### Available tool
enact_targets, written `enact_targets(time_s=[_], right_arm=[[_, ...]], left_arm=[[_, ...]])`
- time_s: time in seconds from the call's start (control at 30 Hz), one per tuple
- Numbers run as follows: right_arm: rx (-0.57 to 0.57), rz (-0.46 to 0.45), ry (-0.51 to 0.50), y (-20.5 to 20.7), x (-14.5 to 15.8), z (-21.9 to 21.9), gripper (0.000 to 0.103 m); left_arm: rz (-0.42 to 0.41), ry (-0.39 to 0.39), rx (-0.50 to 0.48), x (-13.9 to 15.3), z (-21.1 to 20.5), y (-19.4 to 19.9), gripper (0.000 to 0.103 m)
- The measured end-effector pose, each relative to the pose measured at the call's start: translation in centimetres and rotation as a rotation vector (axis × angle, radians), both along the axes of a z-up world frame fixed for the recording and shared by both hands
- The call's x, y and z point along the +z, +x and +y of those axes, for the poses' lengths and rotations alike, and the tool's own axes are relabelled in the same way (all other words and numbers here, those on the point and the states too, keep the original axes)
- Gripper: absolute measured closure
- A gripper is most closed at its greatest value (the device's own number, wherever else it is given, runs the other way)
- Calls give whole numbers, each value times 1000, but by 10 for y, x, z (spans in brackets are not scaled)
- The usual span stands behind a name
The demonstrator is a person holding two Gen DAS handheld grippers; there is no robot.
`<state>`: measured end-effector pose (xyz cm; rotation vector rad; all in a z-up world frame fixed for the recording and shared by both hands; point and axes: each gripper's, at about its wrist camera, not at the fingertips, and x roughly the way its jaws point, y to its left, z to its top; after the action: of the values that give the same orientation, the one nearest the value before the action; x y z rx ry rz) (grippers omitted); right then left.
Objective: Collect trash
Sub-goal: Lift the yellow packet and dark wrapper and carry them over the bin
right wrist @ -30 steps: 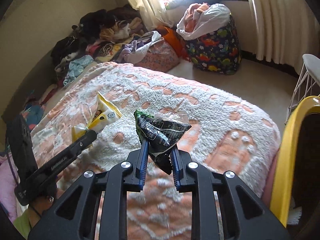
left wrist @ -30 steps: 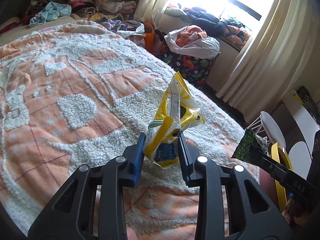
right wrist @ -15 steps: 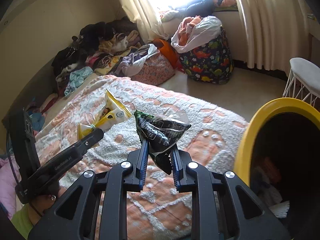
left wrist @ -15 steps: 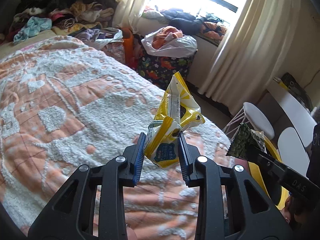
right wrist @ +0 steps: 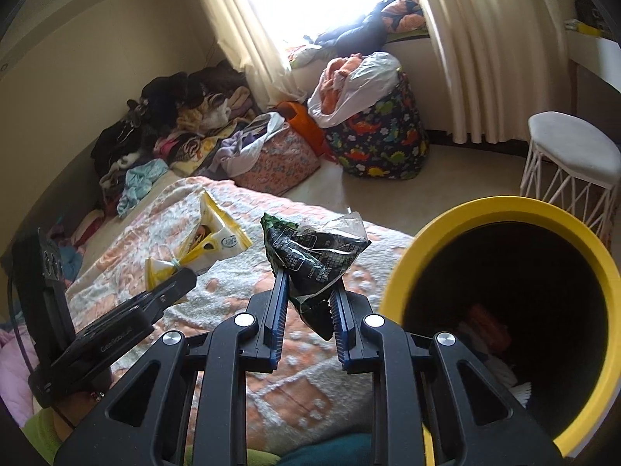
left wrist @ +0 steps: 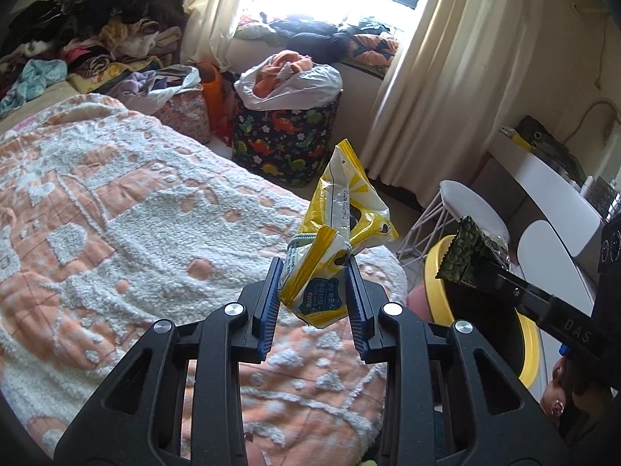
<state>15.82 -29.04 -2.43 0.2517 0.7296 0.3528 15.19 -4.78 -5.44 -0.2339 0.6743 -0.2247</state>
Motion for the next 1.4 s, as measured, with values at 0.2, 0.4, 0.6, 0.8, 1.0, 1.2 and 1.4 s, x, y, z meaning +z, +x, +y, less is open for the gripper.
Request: enact_targets(time_s=[0.2,0.4,0.6,0.8,1.0,1.2,1.4], right_arm=[[-50,5,8,-8,1,-26,83],[-104,2,15,-11,2,-53,83],[-164,7,29,-10,1,-77,83],[-218,16,42,-10,-2,-98,83],[-262,27,44,-10,-8,-116,83],[-303,44,57,-10,-14,-133,83],[-346,55,49,-12,-17,-144,83]], left_arm=[[-12,30,-47,5,-21,-5,79],[-21,52,-86,11,-39,-9,79],[-37,78,-128,15,-57,-14,79],[-48,103,-176,17,-76,-17,79],[-52,120,-215,17,-91,-18,79],[-50,135,-256,14,-107,-21,79],[-44,153,-303,10,-128,-21,79]])
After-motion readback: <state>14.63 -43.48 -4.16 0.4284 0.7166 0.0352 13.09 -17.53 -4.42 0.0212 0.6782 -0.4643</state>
